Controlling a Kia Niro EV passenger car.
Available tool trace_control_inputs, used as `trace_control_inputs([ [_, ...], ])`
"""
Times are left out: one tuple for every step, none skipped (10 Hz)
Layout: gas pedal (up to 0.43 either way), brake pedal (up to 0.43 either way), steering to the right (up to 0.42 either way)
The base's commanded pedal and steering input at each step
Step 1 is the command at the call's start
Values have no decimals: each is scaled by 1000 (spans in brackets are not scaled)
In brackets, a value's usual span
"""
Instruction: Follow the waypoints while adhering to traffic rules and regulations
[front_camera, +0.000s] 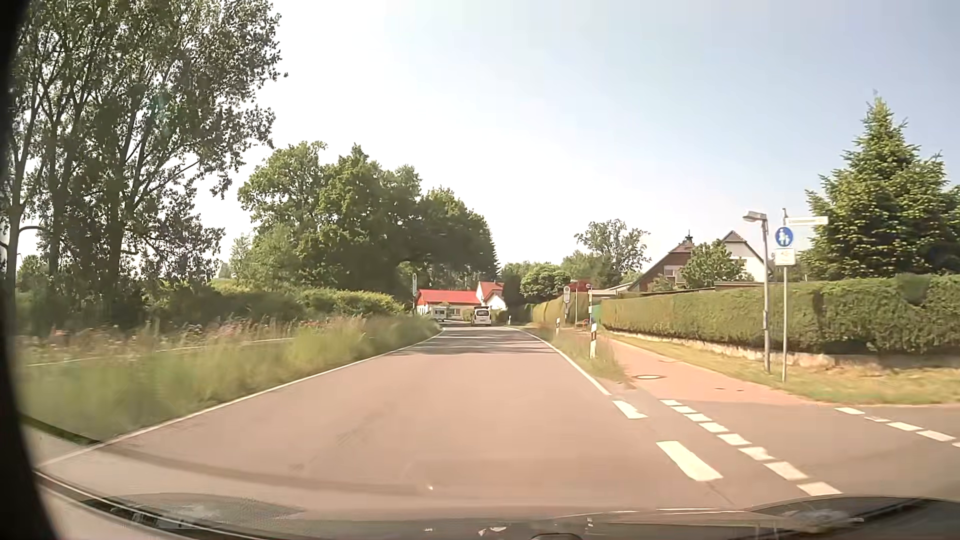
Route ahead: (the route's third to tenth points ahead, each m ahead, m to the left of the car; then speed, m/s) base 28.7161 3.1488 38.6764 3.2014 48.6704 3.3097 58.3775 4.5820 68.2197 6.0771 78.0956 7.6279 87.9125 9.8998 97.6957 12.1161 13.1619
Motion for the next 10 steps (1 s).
trace_control_inputs([
  [138, 0, -1],
  [138, 0, -1],
  [138, 0, -1],
  [138, 0, -1],
  [150, 0, -1],
  [150, 0, -1],
  [150, 0, -1],
  [150, 0, -1],
  [157, 0, -1],
  [157, 0, -1],
])
